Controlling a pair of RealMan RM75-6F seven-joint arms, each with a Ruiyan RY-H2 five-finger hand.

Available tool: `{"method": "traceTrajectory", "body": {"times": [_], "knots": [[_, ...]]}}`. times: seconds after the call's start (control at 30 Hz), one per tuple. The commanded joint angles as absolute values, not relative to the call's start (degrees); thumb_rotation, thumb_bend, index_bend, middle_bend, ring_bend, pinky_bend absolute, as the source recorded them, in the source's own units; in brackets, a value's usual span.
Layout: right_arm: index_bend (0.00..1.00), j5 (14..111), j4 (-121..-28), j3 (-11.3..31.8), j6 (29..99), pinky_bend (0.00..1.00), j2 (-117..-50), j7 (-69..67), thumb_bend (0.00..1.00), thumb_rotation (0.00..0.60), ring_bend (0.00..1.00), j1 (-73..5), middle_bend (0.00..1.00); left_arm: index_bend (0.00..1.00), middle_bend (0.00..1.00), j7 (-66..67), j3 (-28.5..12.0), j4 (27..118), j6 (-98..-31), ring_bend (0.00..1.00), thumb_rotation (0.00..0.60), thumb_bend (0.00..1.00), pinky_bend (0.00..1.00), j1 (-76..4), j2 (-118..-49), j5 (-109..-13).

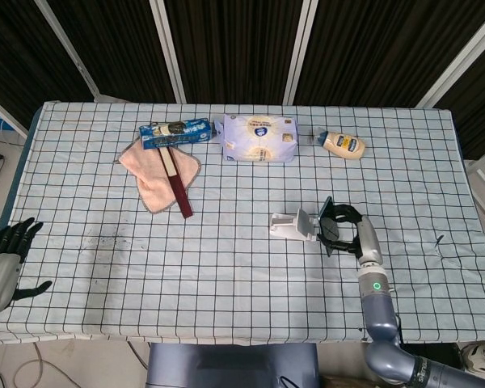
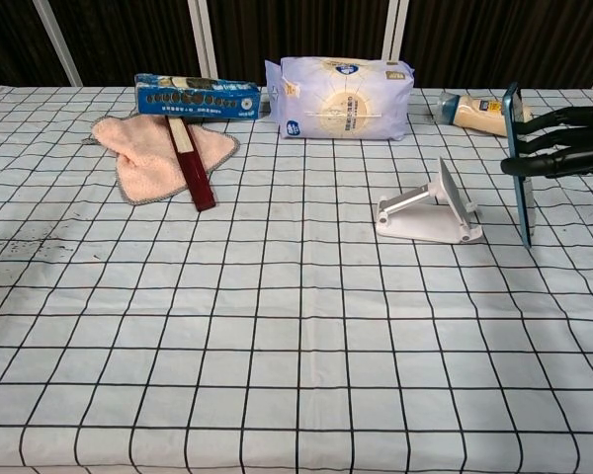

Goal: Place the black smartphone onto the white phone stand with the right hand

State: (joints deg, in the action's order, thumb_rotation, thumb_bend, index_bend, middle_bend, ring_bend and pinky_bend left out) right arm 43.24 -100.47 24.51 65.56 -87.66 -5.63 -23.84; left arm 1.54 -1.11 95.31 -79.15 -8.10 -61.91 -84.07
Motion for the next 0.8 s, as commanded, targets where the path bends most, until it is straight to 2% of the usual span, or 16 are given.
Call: {"method": "traceTrajectory", "body": {"times": [0.03, 0.43, 0.8], "knots": [[0.70, 44.08, -98.61, 25.19, 65.27, 0.20, -89.54, -8.02, 0.72, 0.600, 0.56, -24.25, 0.61, 0.00, 0.00, 1.32, -1.07, 95.35, -79.07, 0.00, 0.600, 0.00, 0.00, -8.13, -61.80, -84.15], [0.70, 55.27, -89.17, 23.51, 65.11, 0.20, -94.70, -16.60, 0.72, 0.600, 0.56, -25.02, 0.61, 0.00, 0.00, 0.36, -1.03, 95.53, -78.55, 0.00, 0.600, 0.00, 0.00, -8.29, -61.49, -83.97], [0.70, 61.74, -83.54, 21.99, 63.46, 0.19, -95.65, -24.73, 0.72, 0.600, 0.56, -24.76, 0.61, 0.00, 0.00, 0.25, -0.93, 95.93, -78.26, 0.00, 0.600, 0.00, 0.00, -8.29, -61.38, -83.72]]}}
